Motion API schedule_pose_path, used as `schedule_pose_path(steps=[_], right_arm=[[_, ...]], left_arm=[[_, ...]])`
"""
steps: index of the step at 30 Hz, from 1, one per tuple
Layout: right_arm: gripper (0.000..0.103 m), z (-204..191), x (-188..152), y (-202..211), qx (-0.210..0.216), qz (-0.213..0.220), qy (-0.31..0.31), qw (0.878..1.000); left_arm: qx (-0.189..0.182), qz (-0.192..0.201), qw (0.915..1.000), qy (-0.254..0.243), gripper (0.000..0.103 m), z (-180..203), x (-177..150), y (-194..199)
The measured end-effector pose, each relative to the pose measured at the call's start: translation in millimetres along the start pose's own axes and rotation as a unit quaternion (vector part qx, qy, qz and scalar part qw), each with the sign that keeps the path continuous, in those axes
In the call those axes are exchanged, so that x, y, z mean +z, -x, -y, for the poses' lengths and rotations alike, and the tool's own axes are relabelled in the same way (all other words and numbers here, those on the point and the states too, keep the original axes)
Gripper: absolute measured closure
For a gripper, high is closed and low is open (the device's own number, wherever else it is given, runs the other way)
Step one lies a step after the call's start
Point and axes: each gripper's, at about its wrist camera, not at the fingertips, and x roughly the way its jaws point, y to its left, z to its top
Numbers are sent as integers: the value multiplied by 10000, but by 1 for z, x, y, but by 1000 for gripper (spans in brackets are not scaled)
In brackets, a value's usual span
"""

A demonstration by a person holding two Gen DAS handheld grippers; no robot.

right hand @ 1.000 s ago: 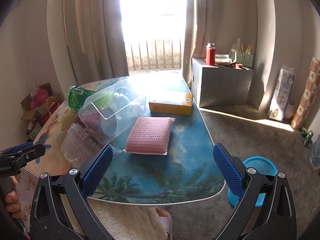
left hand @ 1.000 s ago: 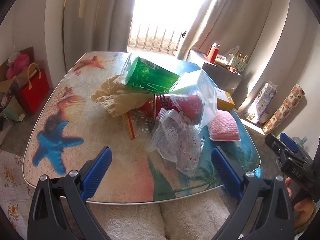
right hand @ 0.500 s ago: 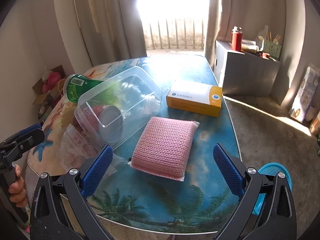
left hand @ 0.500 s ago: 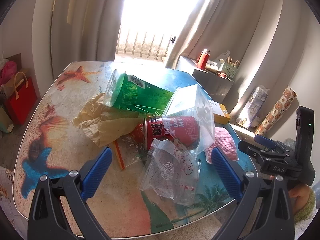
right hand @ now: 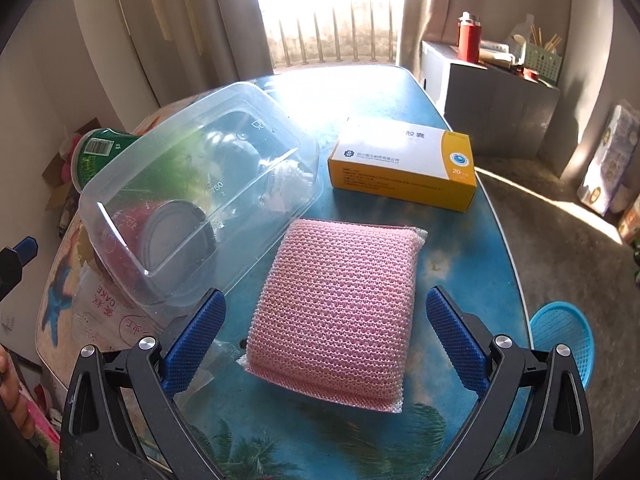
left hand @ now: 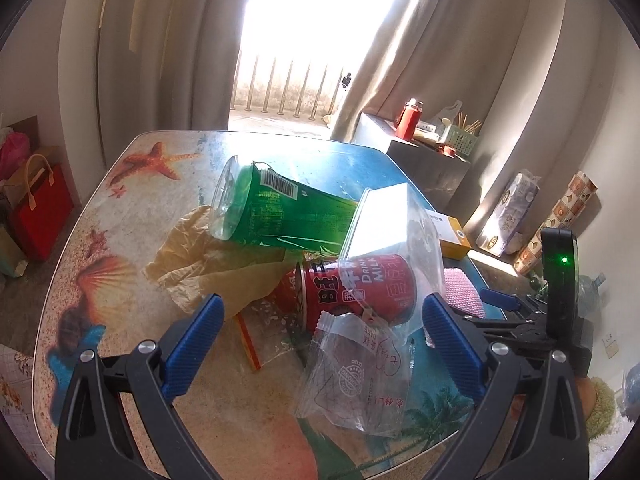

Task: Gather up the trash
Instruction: 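Move the right tool toward the pink knitted sponge on the table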

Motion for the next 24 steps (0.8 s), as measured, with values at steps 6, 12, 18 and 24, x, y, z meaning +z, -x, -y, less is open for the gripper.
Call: schedule_pose_path(steps=[6, 12, 18, 24], right_arm=[[21, 5, -4, -5, -39, -152, 161, 9997], [21, 17, -13, 7, 183, -237, 338, 9990], [16, 14, -9, 9, 155, -203, 327, 9991], [15, 11, -6, -4, 5, -323, 221, 9992]], left_arm=[[-48, -111, 9998, -157, 6, 7, 3, -10], [-174, -101, 9993, -308, 6, 15, 8, -17], [-274, -161, 9987, -394, 6, 21, 12, -26], [-308, -143, 9973, -659, 6, 33, 16, -24]])
